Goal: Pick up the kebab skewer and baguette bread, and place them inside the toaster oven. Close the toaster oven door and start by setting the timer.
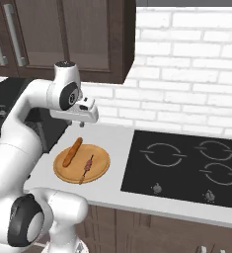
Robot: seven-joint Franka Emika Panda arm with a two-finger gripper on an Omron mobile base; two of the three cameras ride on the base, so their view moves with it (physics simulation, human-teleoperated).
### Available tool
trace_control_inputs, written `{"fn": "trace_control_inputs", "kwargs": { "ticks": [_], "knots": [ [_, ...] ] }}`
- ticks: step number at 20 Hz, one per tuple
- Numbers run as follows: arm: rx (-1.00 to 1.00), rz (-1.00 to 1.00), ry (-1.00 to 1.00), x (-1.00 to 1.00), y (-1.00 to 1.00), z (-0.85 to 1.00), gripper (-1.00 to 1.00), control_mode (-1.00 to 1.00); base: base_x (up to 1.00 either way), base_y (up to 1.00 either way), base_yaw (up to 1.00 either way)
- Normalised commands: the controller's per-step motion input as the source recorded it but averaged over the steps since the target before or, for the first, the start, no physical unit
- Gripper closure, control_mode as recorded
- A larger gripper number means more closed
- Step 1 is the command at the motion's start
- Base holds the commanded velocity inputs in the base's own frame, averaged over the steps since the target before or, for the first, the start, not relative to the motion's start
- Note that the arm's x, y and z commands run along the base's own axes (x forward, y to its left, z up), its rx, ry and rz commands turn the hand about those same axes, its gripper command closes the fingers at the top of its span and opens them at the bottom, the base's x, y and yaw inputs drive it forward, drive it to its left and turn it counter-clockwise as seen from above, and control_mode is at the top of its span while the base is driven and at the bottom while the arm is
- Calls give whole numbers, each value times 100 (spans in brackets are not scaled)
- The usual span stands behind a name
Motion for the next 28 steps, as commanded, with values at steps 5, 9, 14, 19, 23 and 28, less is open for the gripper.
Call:
{"fn": "trace_control_inputs", "kwargs": {
  "ticks": [5,9,14,19,23,28],
  "knots": [
    [0,0,-2,-53,43,-23,-100,-100,0,0,0],
    [-6,0,-11,-96,100,-50,-100,-100,0,0,0],
    [-2,-4,-22,-47,100,-22,-100,-100,0,0,0],
    [0,-11,-46,-2,100,4,-100,-100,0,0,0],
    [0,-21,-58,0,100,32,-100,-100,0,0,0],
    [2,-13,-33,9,53,10,-100,-100,0,0,0]
  ]
}}
